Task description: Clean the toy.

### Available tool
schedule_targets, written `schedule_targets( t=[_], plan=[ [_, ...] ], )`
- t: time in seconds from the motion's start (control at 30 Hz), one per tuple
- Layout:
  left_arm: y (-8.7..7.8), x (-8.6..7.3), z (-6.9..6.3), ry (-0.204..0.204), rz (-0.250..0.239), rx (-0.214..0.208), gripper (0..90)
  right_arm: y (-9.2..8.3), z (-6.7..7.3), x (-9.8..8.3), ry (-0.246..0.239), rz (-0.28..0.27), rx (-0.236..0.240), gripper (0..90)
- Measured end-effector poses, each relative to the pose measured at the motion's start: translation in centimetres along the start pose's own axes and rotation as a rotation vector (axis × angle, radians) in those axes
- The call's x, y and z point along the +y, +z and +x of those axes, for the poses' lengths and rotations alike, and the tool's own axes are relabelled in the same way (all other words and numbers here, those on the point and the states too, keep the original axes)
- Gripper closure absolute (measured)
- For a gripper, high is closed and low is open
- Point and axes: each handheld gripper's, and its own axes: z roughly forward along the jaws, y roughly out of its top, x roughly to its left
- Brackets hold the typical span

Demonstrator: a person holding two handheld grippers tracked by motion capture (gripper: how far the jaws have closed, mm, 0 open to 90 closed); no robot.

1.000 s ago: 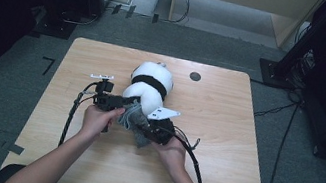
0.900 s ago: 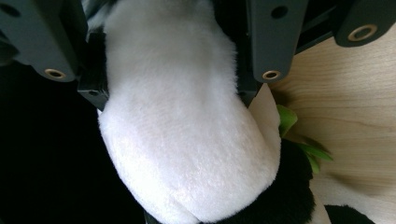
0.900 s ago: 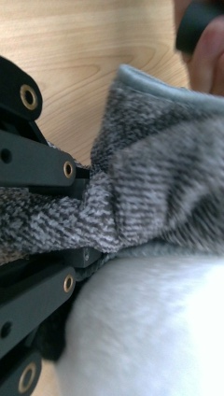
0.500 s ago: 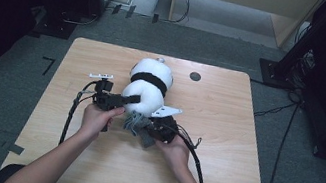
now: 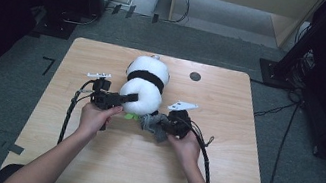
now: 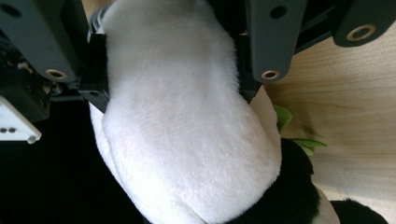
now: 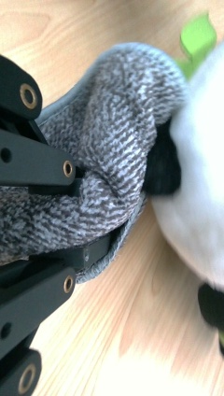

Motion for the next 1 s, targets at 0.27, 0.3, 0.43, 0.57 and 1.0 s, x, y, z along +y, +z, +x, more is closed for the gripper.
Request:
schedule_targets(
  t=[0.27, 0.3, 0.43, 0.57, 1.0],
  plan=[
    [0.0, 0.0, 0.3, 0.001, 0.014, 0.009, 48.8, -1.3, -1.9, -0.1, 0.071, -0.038, -0.037, 77.1],
    [0.1, 0.0, 0.3, -0.001, 0.016, 0.004, 48.6, -1.5, -2.1, -0.1, 0.076, -0.045, -0.045, 77.1],
    [0.1, -0.1, 0.5, 0.003, 0.024, 0.008, 48.2, -2.1, -2.7, 0.0, 0.101, -0.068, -0.062, 77.2],
    [0.2, -0.1, 0.6, 0.004, 0.031, 0.012, 48.2, -3.0, -2.9, 0.2, 0.112, -0.113, -0.069, 77.1],
    [0.5, -0.2, 0.6, 0.006, 0.028, 0.024, 47.6, -3.9, 2.0, 2.2, -0.023, -0.222, 0.043, 77.1]
  ],
)
